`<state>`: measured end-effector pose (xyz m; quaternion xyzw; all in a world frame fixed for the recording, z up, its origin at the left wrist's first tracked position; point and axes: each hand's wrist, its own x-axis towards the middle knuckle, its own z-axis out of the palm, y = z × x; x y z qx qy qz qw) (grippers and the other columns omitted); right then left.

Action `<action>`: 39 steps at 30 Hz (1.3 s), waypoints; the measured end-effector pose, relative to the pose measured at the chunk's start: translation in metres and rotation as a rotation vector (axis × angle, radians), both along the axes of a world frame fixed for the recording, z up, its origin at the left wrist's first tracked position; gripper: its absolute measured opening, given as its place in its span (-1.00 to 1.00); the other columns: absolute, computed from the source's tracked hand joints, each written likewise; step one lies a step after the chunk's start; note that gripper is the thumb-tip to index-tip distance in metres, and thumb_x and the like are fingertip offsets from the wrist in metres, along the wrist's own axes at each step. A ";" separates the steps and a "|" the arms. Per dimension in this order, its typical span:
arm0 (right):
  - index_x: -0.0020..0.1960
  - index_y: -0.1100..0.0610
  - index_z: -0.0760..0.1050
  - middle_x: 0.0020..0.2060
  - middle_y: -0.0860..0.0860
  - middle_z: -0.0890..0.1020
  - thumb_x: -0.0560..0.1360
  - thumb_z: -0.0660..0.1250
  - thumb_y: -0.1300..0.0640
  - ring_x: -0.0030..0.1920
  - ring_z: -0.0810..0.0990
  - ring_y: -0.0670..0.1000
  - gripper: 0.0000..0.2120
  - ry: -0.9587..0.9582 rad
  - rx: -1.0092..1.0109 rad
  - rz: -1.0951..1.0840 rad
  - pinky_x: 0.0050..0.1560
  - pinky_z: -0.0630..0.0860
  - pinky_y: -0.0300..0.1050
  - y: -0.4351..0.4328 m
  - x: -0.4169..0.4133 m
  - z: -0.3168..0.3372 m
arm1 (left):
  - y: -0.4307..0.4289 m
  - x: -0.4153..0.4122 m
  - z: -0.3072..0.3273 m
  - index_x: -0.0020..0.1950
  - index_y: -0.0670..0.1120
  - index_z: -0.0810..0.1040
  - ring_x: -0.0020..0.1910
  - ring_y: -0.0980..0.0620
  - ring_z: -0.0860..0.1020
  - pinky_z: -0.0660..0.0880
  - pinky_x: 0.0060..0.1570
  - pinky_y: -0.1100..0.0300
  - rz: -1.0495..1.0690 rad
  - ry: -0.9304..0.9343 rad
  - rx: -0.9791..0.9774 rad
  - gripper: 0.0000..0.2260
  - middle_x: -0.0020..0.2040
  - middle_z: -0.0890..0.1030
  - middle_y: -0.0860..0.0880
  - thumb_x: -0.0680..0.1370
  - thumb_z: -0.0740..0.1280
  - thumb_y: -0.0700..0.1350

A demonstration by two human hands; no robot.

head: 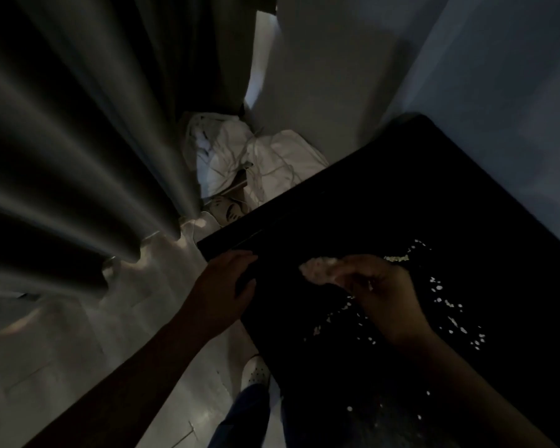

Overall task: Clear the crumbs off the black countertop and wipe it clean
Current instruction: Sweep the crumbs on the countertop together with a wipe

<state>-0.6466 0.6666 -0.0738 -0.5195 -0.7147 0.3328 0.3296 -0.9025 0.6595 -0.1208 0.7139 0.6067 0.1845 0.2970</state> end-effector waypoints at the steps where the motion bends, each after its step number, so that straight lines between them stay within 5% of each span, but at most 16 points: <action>1: -0.11 0.35 0.60 -0.17 -0.26 0.69 0.40 0.28 0.57 -0.09 0.64 -0.27 -0.79 0.104 -0.100 -0.035 -0.03 0.48 -0.45 0.009 0.009 0.004 | 0.004 0.007 0.001 0.36 -0.16 0.43 0.36 -0.02 0.35 0.23 0.34 0.23 -0.017 -0.014 -0.004 -0.62 0.34 0.43 -0.09 0.54 0.33 -0.17; 4: -0.11 0.14 0.63 -0.15 -0.16 0.70 0.44 0.39 0.38 -0.08 0.64 -0.25 -0.83 0.157 -0.153 -0.188 0.01 0.49 -0.40 0.036 0.034 0.010 | 0.017 0.027 0.002 0.37 -0.14 0.41 0.36 0.02 0.33 0.17 0.31 0.34 -0.071 -0.047 -0.019 -0.62 0.35 0.41 -0.07 0.55 0.31 -0.16; 8: -0.03 0.25 0.65 -0.03 0.08 0.69 0.46 0.42 0.29 0.02 0.65 -0.03 -0.90 0.114 -0.162 -0.378 0.20 0.52 -0.10 0.059 0.065 0.001 | 0.034 0.055 -0.001 0.38 -0.14 0.41 0.37 0.00 0.31 0.18 0.34 0.28 -0.162 -0.077 -0.075 -0.62 0.37 0.38 -0.07 0.56 0.30 -0.16; 15: -0.01 0.21 0.67 -0.05 0.04 0.70 0.47 0.43 0.24 0.01 0.67 -0.07 -0.89 0.059 -0.187 -0.413 0.16 0.55 -0.13 0.096 0.106 -0.011 | 0.061 0.098 -0.011 0.39 -0.14 0.39 0.39 -0.02 0.29 0.15 0.35 0.25 -0.272 -0.073 -0.080 -0.61 0.39 0.36 -0.09 0.57 0.28 -0.15; 19: -0.06 0.12 0.70 -0.08 0.01 0.72 0.36 0.52 0.13 -0.01 0.68 -0.05 -0.83 0.238 -0.347 -0.440 0.13 0.55 -0.13 0.113 0.123 -0.028 | 0.072 0.119 -0.022 0.42 -0.16 0.34 0.40 -0.08 0.26 0.17 0.39 0.14 -0.226 -0.027 -0.075 -0.57 0.41 0.33 -0.11 0.57 0.27 -0.07; 23: 0.02 0.31 0.64 0.02 0.17 0.67 0.46 0.40 0.37 0.09 0.63 0.11 -0.85 -0.064 -0.196 -0.392 0.15 0.46 -0.36 0.102 0.132 -0.059 | 0.068 0.126 -0.037 0.38 -0.13 0.38 0.38 -0.07 0.22 0.19 0.35 0.13 -0.197 0.074 0.029 -0.53 0.38 0.32 -0.08 0.52 0.32 0.02; 28: -0.08 0.11 0.67 -0.18 -0.08 0.64 0.47 0.31 0.40 -0.13 0.57 -0.19 -0.75 -0.116 -0.167 -0.355 -0.02 0.49 -0.35 0.047 0.123 -0.060 | 0.065 0.121 -0.049 0.41 -0.08 0.34 0.39 -0.04 0.16 0.22 0.34 0.08 -0.217 0.103 0.057 -0.47 0.40 0.26 -0.04 0.49 0.35 0.04; 32: -0.19 0.18 0.66 -0.10 -0.09 0.66 0.41 0.36 0.48 -0.01 0.62 -0.13 -0.77 -0.204 -0.216 -0.239 0.03 0.51 -0.26 -0.004 0.117 -0.053 | 0.063 0.119 -0.051 0.43 -0.07 0.31 0.41 -0.06 0.15 0.21 0.35 0.06 -0.238 0.129 0.064 -0.44 0.43 0.24 -0.04 0.48 0.35 0.04; 35: -0.21 0.27 0.65 -0.15 0.02 0.71 0.45 0.26 0.52 -0.06 0.68 -0.06 -0.74 0.026 -0.281 -0.273 -0.04 0.53 -0.28 -0.002 0.123 -0.034 | 0.063 0.119 -0.050 0.43 -0.08 0.32 0.39 -0.03 0.15 0.22 0.33 0.09 -0.241 0.136 0.082 -0.44 0.43 0.26 -0.05 0.47 0.38 0.02; 39: -0.11 0.09 0.63 -0.11 -0.01 0.70 0.44 0.39 0.36 -0.14 0.60 -0.38 -0.81 0.139 -0.139 -0.391 -0.07 0.43 -0.52 0.038 0.136 -0.012 | 0.064 0.121 -0.047 0.44 -0.09 0.31 0.40 -0.02 0.12 0.17 0.32 0.14 -0.251 0.140 0.071 -0.43 0.45 0.25 -0.05 0.49 0.37 0.02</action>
